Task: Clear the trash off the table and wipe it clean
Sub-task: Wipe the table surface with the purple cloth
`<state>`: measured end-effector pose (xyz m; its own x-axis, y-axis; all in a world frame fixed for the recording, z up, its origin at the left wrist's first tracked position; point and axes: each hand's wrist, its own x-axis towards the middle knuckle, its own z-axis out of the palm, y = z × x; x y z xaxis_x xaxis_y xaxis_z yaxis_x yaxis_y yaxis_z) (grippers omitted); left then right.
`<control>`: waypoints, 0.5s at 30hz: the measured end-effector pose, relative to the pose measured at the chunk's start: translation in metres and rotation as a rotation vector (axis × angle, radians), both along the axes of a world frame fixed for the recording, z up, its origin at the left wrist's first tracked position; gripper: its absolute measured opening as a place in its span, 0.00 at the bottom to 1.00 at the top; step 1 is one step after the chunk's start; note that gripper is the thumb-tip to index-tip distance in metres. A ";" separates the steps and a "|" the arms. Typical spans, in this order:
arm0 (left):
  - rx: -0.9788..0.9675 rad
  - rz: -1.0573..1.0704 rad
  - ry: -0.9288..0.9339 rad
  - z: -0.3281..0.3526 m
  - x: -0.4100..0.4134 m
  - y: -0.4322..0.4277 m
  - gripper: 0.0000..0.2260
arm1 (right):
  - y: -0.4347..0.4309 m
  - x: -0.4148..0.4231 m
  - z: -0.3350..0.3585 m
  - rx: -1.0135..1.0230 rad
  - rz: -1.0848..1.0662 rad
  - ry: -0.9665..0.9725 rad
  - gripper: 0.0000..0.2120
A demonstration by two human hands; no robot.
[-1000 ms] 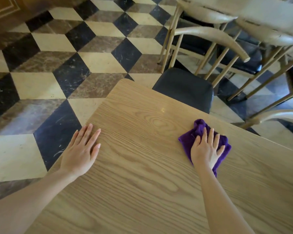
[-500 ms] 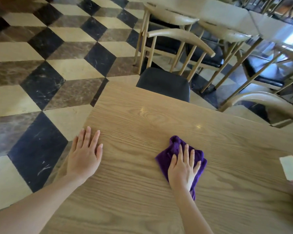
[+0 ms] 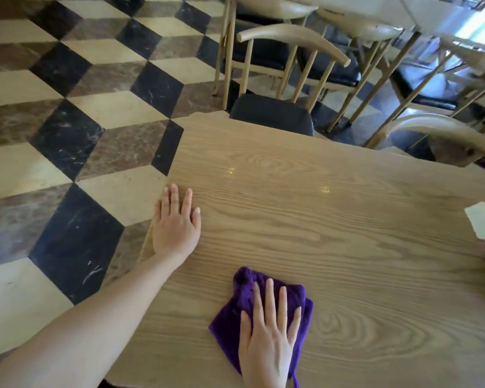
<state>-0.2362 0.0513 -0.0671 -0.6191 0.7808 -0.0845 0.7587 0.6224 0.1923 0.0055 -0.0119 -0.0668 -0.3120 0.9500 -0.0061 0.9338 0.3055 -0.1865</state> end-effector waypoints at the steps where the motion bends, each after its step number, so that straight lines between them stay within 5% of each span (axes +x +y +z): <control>1: 0.009 -0.001 0.001 0.000 0.000 0.000 0.25 | 0.002 0.000 -0.001 0.029 0.006 0.000 0.27; 6: 0.035 -0.001 0.056 -0.008 -0.002 0.000 0.26 | 0.051 -0.023 0.005 -0.023 0.120 -0.033 0.27; 15: 0.031 0.021 0.075 -0.011 -0.001 0.002 0.27 | 0.279 -0.138 0.003 -0.090 0.222 -0.013 0.25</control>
